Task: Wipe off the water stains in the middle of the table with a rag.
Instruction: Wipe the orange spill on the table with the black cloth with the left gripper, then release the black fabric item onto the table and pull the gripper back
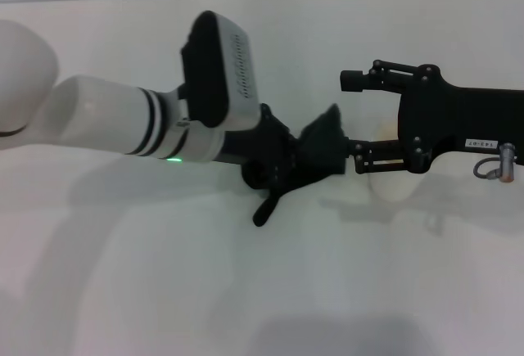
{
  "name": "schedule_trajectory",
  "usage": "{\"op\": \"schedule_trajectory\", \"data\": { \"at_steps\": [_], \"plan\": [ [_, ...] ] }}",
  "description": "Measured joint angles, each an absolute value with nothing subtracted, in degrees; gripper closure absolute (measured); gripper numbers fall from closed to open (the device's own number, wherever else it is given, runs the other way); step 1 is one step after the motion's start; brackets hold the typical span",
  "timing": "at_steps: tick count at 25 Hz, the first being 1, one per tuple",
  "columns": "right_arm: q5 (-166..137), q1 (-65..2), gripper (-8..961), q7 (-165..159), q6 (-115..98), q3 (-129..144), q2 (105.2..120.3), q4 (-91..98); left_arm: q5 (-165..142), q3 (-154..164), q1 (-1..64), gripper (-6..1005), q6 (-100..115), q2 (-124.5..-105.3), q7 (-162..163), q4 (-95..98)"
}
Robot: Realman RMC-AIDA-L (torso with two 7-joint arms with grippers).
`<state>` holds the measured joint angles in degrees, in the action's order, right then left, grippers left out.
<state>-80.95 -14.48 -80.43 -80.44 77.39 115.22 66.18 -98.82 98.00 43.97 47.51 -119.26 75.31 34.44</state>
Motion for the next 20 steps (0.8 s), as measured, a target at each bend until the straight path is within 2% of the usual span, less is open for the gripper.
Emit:
{"op": "schedule_trajectory", "data": {
  "at_steps": [20],
  "plan": [
    [-79.97,-14.91,98,-80.23,-77.04,79.18,115.22,66.06,-107.59,71.8,29.77,912,59.06,-118.91,70.36,41.87]
  ]
}}
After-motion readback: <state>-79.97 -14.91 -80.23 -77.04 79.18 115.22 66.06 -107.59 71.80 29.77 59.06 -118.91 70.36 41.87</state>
